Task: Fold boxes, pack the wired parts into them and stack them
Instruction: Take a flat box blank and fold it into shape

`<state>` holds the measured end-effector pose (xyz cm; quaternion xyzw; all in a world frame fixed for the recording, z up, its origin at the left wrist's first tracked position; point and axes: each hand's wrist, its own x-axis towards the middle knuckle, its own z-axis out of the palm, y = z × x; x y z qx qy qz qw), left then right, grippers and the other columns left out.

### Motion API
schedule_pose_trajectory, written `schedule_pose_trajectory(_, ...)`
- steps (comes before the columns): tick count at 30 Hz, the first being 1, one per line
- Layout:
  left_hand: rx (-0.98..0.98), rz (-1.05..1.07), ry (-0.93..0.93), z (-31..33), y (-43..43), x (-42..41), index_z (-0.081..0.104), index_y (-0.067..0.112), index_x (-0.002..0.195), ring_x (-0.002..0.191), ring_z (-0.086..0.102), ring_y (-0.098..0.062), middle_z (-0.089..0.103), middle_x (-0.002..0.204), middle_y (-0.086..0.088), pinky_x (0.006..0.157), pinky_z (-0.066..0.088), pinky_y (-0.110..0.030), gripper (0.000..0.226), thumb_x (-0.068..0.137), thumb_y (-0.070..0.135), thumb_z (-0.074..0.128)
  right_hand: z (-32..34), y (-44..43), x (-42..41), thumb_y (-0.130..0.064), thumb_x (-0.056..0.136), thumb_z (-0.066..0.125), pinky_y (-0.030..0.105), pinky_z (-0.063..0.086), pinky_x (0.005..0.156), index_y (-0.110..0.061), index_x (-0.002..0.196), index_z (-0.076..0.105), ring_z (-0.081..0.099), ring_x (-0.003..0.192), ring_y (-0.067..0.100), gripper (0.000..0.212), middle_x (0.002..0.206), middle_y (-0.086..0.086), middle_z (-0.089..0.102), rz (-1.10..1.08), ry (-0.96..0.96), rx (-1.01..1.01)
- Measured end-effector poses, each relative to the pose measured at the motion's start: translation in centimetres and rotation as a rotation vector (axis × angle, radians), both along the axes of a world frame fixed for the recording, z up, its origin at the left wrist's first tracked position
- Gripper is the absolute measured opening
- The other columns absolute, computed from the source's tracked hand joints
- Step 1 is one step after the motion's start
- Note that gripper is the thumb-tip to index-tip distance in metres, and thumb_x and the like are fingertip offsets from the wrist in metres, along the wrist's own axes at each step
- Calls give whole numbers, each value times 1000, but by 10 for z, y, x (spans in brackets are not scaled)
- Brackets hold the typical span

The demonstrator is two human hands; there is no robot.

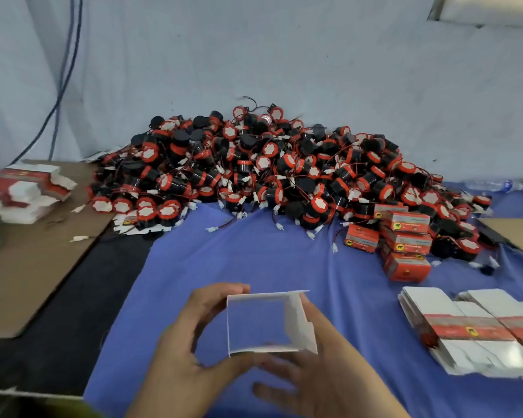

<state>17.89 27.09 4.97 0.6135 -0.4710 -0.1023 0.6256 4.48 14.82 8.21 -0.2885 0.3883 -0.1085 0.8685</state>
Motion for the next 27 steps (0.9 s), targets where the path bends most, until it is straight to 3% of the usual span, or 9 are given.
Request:
schedule_pose_trajectory(2, 87, -47, -31, -1, 5, 5, 58, 33, 132, 126, 59, -8, 63, 135, 11, 100, 48, -24, 68, 71, 47, 86, -1, -12, -10, -46, 54, 90, 60, 58, 73, -33, 128, 66, 62, 116, 35, 79, 134, 14, 59, -89, -37, -147)
schedule_pose_trajectory(4, 167, -92, -57, 1, 9, 7, 56, 36, 133, 128, 57, -6, 61, 137, 15, 103, 47, -26, 69, 72, 47, 86, 6, -23, -20, -52, 70, 87, 58, 56, 84, -33, 129, 68, 59, 125, 30, 64, 138, 7, 56, 39, -221, -197)
schedule_pose_trajectory(8, 237, -142, -163, 4, 12, 6, 57, 40, 129, 129, 56, -3, 60, 136, 21, 105, 50, -38, 71, 67, 46, 90, 8, -32, -34, -43, 72, 82, 48, 57, 84, -16, 125, 71, 67, 107, 25, 61, 121, 9, 68, 175, -314, -278)
schedule_pose_trajectory(11, 169, -112, -173, 11, 14, 2, 59, 34, 124, 125, 60, -8, 64, 133, 14, 101, 49, -28, 67, 66, 52, 88, 5, -29, -39, -19, 70, 78, 44, 57, 79, -11, 120, 72, 64, 104, 26, 51, 120, 12, 67, 239, -350, -287)
schedule_pose_trajectory(15, 143, -51, -193, 22, 13, -6, 60, 38, 114, 120, 61, -3, 66, 127, 17, 93, 48, -15, 64, 62, 72, 79, 3, -17, -38, -4, 62, 73, 38, 56, 71, -15, 102, 74, 66, 90, 24, 42, 114, 8, 71, 266, -238, -471)
schedule_pose_trajectory(21, 242, -88, -204, 24, 21, -20, 61, 47, 122, 123, 55, 8, 63, 129, 28, 95, 38, -3, 75, 54, 61, 87, 4, -9, -45, 3, 75, 63, 32, 52, 58, -18, 92, 67, 66, 72, 19, 27, 102, 4, 75, 209, -56, -674)
schedule_pose_trajectory(27, 311, -178, -270, 33, 24, -31, 60, 57, 122, 130, 44, 13, 53, 135, 38, 90, 44, -8, 77, 49, 69, 84, 6, -3, -48, 12, 80, 49, 28, 49, 54, -21, 80, 64, 61, 65, 18, 37, 92, -3, 76, 151, 79, -780)
